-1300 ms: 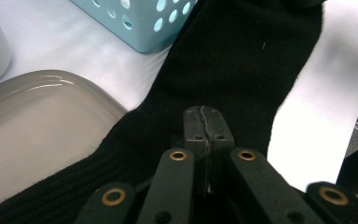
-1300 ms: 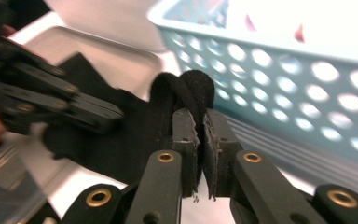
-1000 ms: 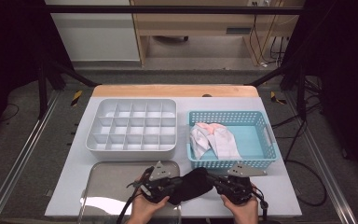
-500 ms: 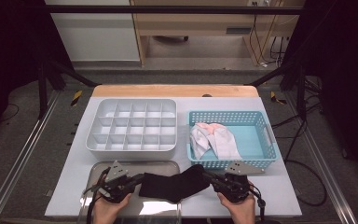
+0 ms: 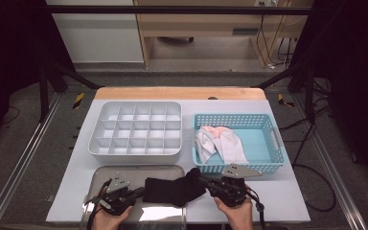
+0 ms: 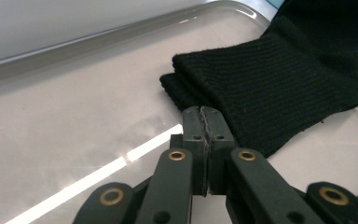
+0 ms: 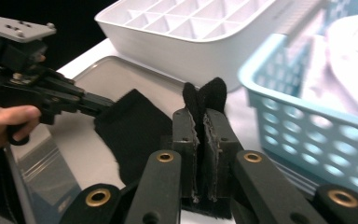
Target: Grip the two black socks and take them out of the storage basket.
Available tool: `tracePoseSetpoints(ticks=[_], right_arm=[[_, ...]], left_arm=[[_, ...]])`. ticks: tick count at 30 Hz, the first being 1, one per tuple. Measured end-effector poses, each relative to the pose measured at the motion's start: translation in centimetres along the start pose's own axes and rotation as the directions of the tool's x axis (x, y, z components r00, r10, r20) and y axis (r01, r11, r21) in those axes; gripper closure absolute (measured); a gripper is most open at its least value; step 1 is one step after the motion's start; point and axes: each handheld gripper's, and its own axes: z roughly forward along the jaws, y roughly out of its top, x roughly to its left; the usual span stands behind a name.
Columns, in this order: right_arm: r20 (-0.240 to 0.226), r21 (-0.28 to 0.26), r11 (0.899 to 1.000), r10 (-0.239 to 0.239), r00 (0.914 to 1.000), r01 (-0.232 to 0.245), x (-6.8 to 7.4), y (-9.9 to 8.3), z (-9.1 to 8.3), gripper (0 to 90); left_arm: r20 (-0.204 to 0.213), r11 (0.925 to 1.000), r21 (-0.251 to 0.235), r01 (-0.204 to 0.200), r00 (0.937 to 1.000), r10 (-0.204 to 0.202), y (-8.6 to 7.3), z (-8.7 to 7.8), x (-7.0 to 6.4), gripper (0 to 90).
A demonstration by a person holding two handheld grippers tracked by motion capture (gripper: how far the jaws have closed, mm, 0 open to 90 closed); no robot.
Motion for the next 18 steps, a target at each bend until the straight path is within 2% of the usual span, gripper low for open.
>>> tracePoseSetpoints(ticks=[10,18], right_arm=[[-0.073,0.034,0.999,-0.018,0.9972,0.021,2.5,1.5,3.1,84.4],[-0.122,0.08,0.994,-0.066,0.9903,0.076,4.6,2.1,6.5,84.4]], left_arm=[[0.005,1.0,-0.001,-0.004,1.0,0.004,-0.2,0.2,-0.3,88.0],[0.009,1.0,-0.005,-0.008,0.9999,0.008,-0.2,0.2,-0.4,87.9]])
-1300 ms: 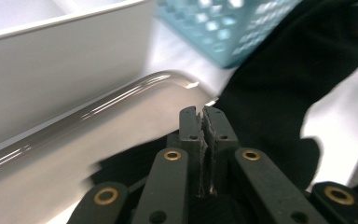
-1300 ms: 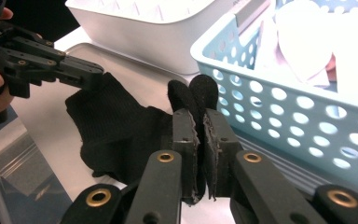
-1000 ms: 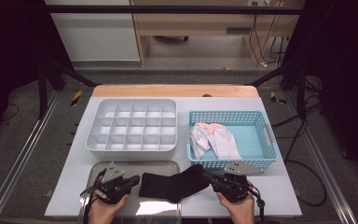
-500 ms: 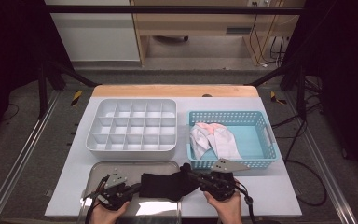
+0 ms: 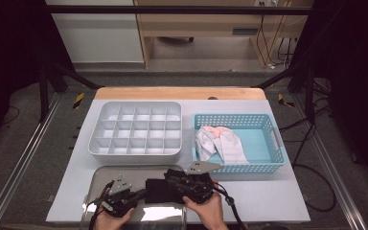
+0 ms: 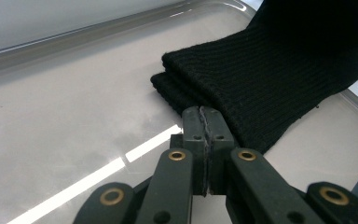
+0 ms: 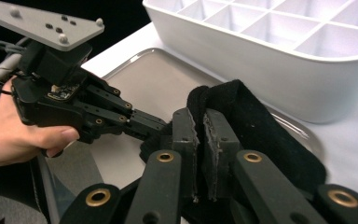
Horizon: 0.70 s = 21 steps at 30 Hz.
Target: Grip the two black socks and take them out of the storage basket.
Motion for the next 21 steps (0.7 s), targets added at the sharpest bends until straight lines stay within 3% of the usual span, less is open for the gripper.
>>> tracePoseSetpoints(ticks=[11,18,21], right_arm=[[-0.03,0.064,0.998,-0.025,0.9992,0.027,1.3,0.0,4.4,84.2],[0.004,0.136,0.989,-0.058,0.9983,0.057,1.6,-0.8,6.3,84.0],[0.02,0.158,0.985,-0.078,0.9967,0.074,1.8,-1.1,6.8,83.2]], left_arm=[[0.0,1.0,0.001,-0.008,1.0,0.008,0.0,0.0,0.0,88.1],[0.0,1.0,0.008,-0.005,1.0,0.005,0.1,-0.2,0.2,86.7],[-0.004,0.9999,-0.011,0.012,0.9999,-0.012,0.2,-0.7,0.6,86.1]])
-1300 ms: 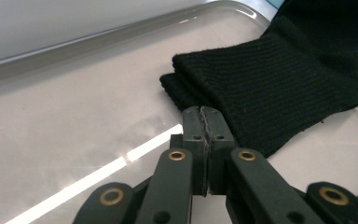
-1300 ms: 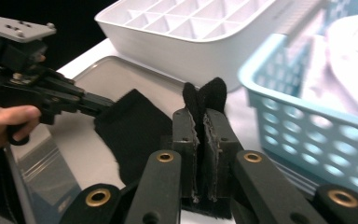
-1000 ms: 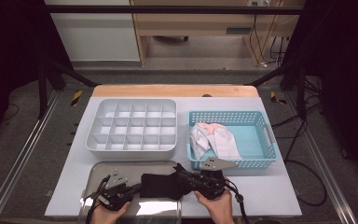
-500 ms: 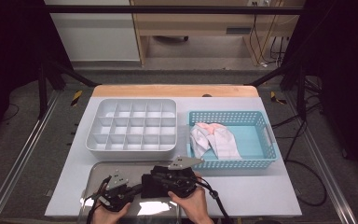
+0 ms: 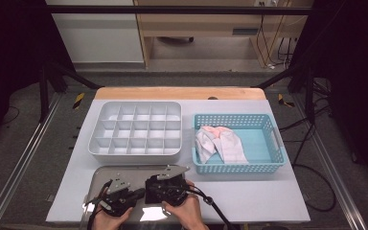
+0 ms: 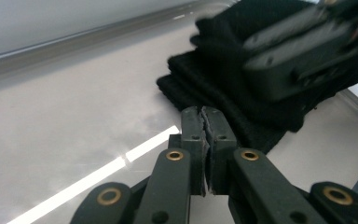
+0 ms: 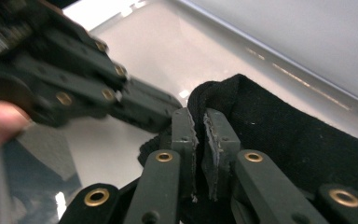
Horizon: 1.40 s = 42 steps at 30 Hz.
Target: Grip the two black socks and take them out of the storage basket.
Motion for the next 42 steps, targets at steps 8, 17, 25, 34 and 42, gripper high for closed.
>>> tracePoseSetpoints(ticks=[8,17,25,34,42], right_arm=[[-0.034,-0.03,0.999,0.021,0.9992,-0.022,0.1,0.2,-0.7,69.4],[-0.007,-0.098,0.995,0.036,0.9993,-0.036,-1.0,0.5,-3.4,64.0],[0.053,-0.146,0.987,0.069,0.9962,-0.061,-2.9,-0.1,-6.1,64.2],[0.113,-0.15,0.986,0.093,0.9893,-0.076,-4.4,-1.8,-8.3,65.7],[0.133,-0.141,0.985,0.114,0.9846,-0.095,-5.1,-3.2,-9.2,64.3]], left_arm=[[0.001,0.9986,-0.048,0.022,0.9998,-0.022,0.4,-1.2,0.7,85.1],[0.003,0.9946,-0.1,0.025,0.9997,-0.024,1.2,-2.2,0.7,84.6],[0.012,0.9934,-0.115,-0.009,0.9999,0.01,2.5,-2.1,-0.3,84.6],[0.036,0.9934,-0.104,-0.047,0.998,0.051,3.8,-0.9,-1.8,85.9],[0.057,0.9941,-0.069,-0.084,0.9945,0.088,4.6,1.0,-3.0,86.1]])
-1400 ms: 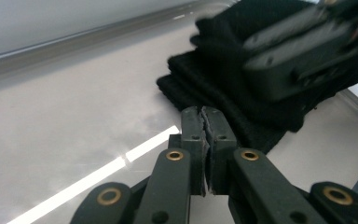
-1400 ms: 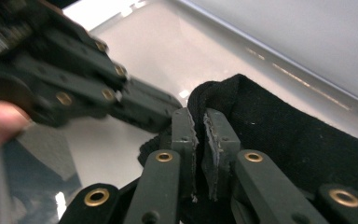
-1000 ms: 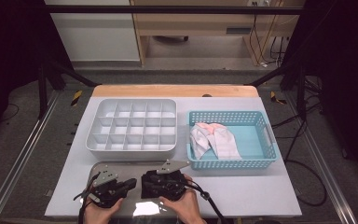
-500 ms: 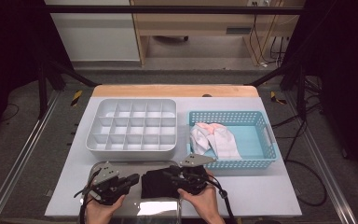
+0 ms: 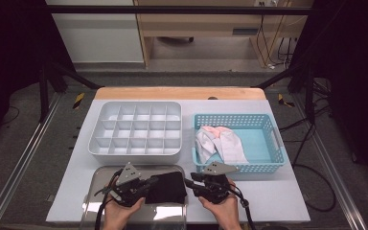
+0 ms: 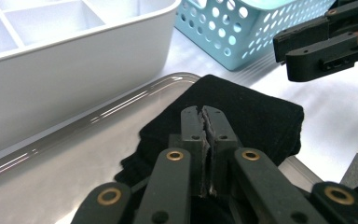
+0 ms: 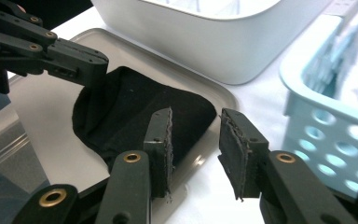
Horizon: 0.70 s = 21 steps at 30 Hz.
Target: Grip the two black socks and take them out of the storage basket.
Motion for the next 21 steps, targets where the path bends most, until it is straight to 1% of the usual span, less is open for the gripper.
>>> tracePoseSetpoints(ticks=[3,8,12,16,18,21], right_arm=[[0.003,-0.002,1.0,0.015,0.9999,-0.015,-0.2,-0.3,-0.2,64.1],[0.006,0.012,1.0,0.018,0.9998,-0.018,-0.2,-0.9,-0.2,63.7],[-0.001,0.019,1.0,0.02,0.9998,-0.02,-0.1,-1.1,0.1,62.8],[-0.007,0.035,0.999,0.019,0.9998,-0.018,0.3,-1.4,0.7,61.3],[-0.009,0.038,0.999,0.027,0.9996,-0.026,0.5,-1.4,0.9,61.2],[-0.015,0.019,0.999,0.026,0.9995,-0.026,1.0,-0.9,1.2,61.2]], left_arm=[[0.007,0.9999,0.015,-0.007,0.9999,0.007,0.0,0.6,-0.2,86.3],[0.004,0.9983,0.053,-0.027,0.9996,0.026,-0.2,1.7,-0.4,86.8],[0.013,0.9962,0.082,-0.029,0.9995,0.028,-0.5,2.5,-0.5,87.4],[0.017,0.9939,0.107,-0.028,0.9995,0.026,-0.9,3.1,-0.4,87.6],[0.017,0.9931,0.113,-0.032,0.9994,0.03,-1.0,3.2,-0.4,87.7],[0.017,0.9922,0.118,-0.039,0.9992,0.037,-1.1,3.2,-0.5,87.7]])
